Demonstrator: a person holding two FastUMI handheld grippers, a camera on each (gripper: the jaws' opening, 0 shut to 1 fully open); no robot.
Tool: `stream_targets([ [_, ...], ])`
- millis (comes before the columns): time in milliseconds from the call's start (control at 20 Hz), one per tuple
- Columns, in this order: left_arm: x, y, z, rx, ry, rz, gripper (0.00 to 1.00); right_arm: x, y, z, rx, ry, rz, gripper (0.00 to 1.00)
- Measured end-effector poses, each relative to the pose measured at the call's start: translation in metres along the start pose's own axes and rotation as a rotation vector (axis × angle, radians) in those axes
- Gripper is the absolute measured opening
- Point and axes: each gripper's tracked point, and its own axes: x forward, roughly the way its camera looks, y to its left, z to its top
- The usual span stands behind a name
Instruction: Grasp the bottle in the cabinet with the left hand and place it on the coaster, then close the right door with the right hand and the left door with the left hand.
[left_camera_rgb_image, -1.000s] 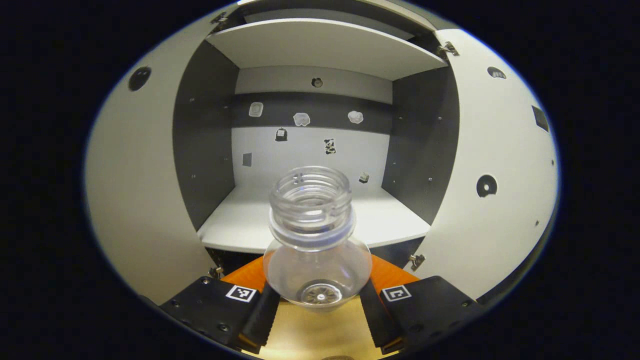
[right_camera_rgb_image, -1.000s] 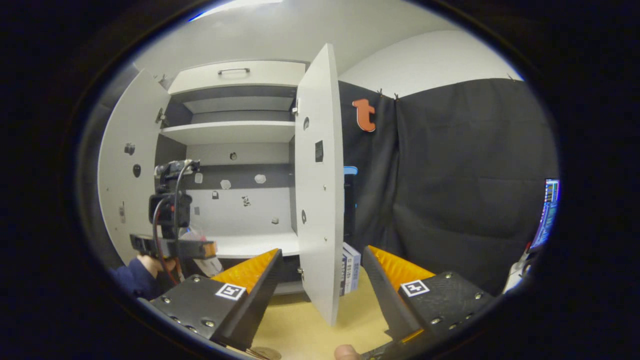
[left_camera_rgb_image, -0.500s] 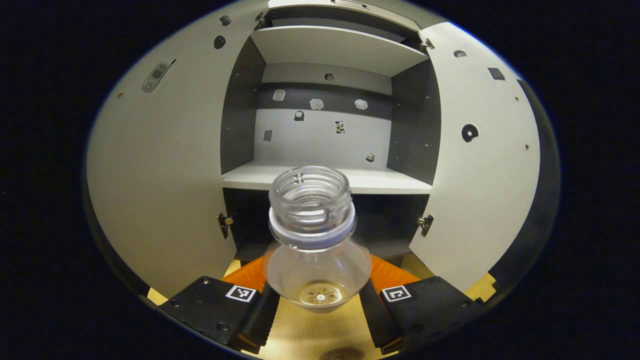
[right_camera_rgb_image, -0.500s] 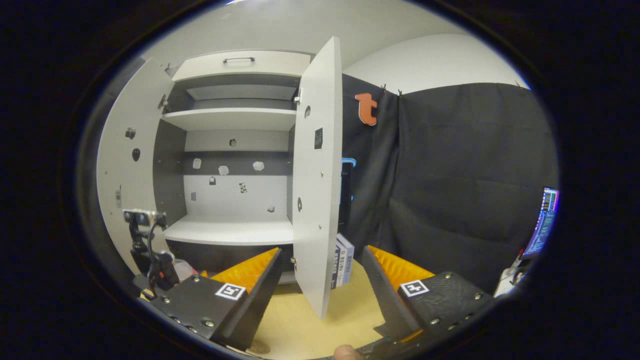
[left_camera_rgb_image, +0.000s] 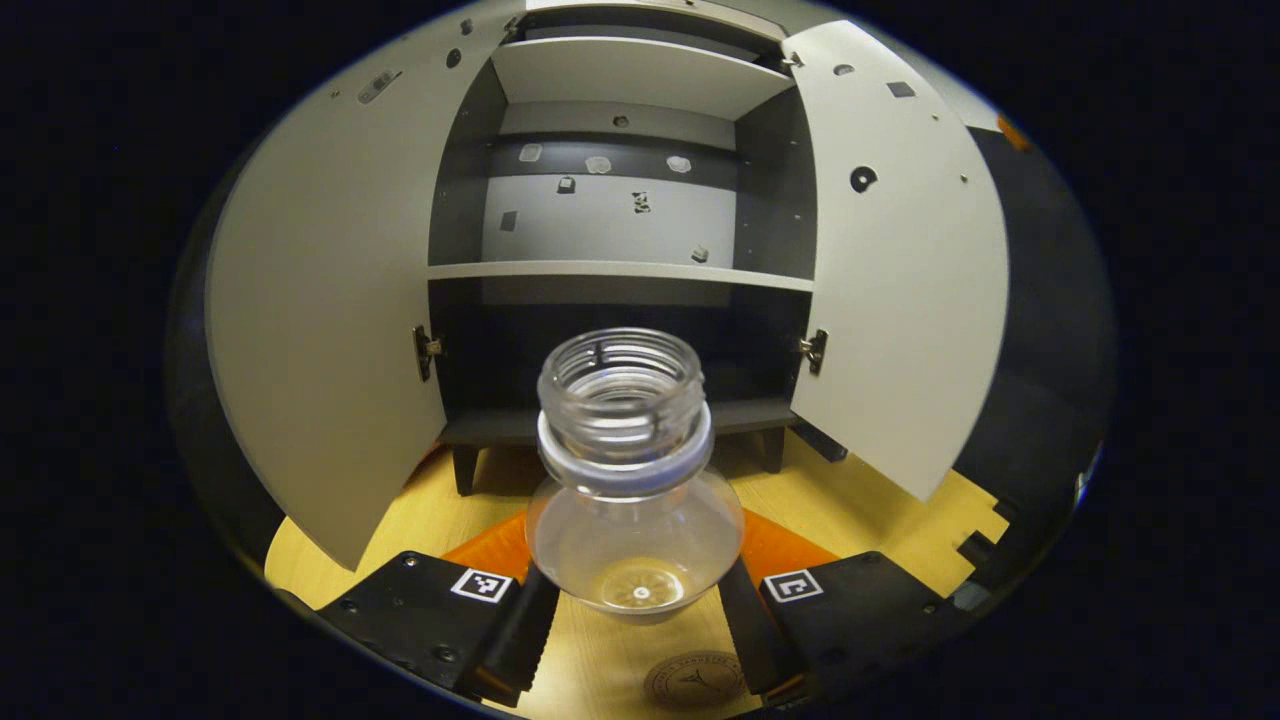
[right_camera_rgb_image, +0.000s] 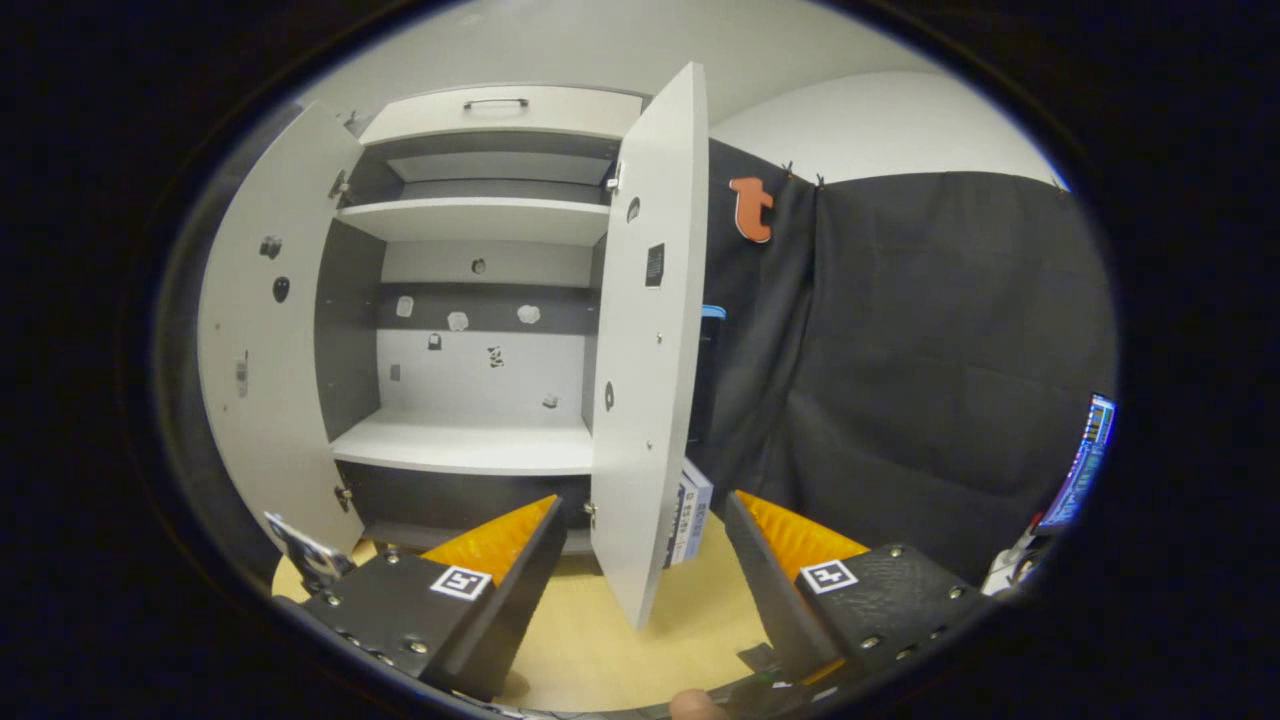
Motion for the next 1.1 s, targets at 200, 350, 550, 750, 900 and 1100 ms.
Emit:
stream_targets([
  [200, -0.007, -0.018, -0.042, 0.028, 0.049, -0.058, 0.76, 0.005, -0.005, 0.001, -0.026, 0.005, -0.015, 0.96],
  [350, -0.013, -0.026, -0.063, 0.045, 0.082, -0.102, 0.77, 0.011, -0.011, 0.000, -0.002, 0.017, -0.032, 0.96],
  [550, -0.016, -0.036, -0.089, 0.046, 0.128, -0.138, 0.77, 0.019, -0.018, -0.008, 0.019, 0.049, -0.059, 0.97],
  [750, -0.021, -0.046, -0.114, 0.021, 0.198, -0.182, 0.77, 0.023, -0.018, -0.011, 0.000, 0.063, -0.068, 0.96],
  [900, -0.024, -0.050, -0.116, 0.031, 0.202, -0.194, 0.77, 0.026, -0.015, -0.014, -0.004, 0.069, -0.064, 0.97],
  [1100, -0.027, -0.049, -0.118, 0.018, 0.220, -0.191, 0.77, 0.024, -0.016, -0.020, -0.003, 0.081, -0.060, 0.94],
])
